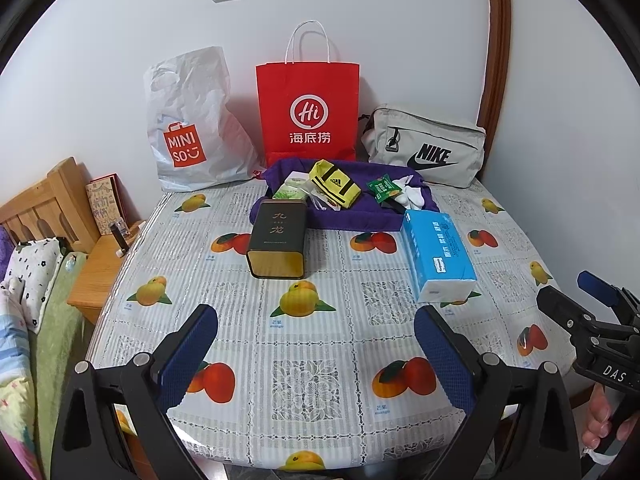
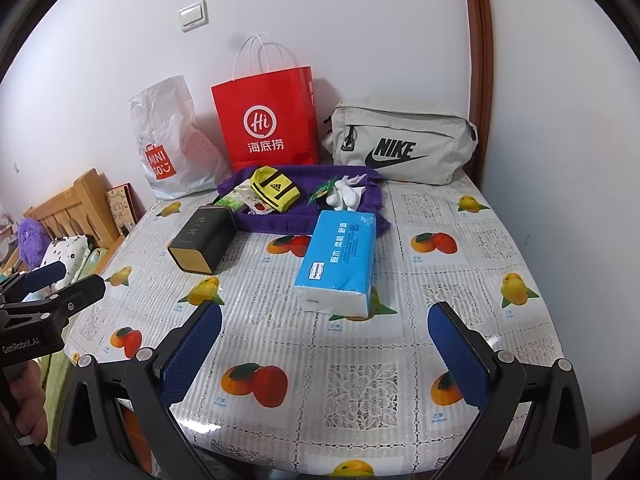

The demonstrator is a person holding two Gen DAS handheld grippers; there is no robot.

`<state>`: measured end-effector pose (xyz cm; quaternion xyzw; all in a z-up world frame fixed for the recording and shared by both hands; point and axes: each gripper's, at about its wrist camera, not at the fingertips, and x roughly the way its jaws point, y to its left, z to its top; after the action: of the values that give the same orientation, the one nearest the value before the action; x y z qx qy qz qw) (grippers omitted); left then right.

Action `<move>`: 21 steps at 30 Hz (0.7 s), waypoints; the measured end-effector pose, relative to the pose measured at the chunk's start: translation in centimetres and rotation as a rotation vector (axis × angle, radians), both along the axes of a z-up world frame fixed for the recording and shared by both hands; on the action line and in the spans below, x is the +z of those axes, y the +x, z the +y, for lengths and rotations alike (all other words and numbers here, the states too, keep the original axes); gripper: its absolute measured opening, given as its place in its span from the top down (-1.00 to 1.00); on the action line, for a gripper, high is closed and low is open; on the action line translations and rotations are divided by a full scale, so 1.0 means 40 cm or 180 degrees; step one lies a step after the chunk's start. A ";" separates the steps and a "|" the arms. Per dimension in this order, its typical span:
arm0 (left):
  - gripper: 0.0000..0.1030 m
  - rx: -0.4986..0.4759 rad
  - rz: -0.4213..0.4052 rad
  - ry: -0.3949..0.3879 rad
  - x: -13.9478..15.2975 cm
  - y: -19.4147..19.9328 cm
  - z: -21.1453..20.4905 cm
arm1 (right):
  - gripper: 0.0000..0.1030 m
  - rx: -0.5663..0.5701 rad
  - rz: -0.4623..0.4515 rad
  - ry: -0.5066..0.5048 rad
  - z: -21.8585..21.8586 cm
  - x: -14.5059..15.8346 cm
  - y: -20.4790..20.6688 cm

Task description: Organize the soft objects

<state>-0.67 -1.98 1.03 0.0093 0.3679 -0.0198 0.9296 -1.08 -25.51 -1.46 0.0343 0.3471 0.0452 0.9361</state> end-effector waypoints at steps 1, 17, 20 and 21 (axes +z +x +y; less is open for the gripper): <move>-0.93 -0.0004 0.0001 0.0000 0.000 0.000 0.000 | -0.98 -0.0001 -0.0001 0.0003 0.000 0.000 0.000; -0.93 -0.0008 -0.0002 -0.0008 0.001 -0.005 -0.004 | -0.98 0.0010 -0.0006 0.0001 0.003 0.002 -0.002; -0.93 -0.0006 -0.0002 -0.0003 0.001 -0.004 -0.004 | -0.98 0.0013 -0.0009 0.0001 0.003 0.003 -0.003; -0.93 -0.0003 -0.0001 -0.0004 0.001 -0.004 -0.004 | -0.98 0.0014 -0.0008 0.0002 0.003 0.002 -0.002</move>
<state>-0.84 -2.13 1.08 0.0089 0.3677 -0.0204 0.9297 -1.17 -25.39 -1.37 0.0338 0.3459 0.0474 0.9365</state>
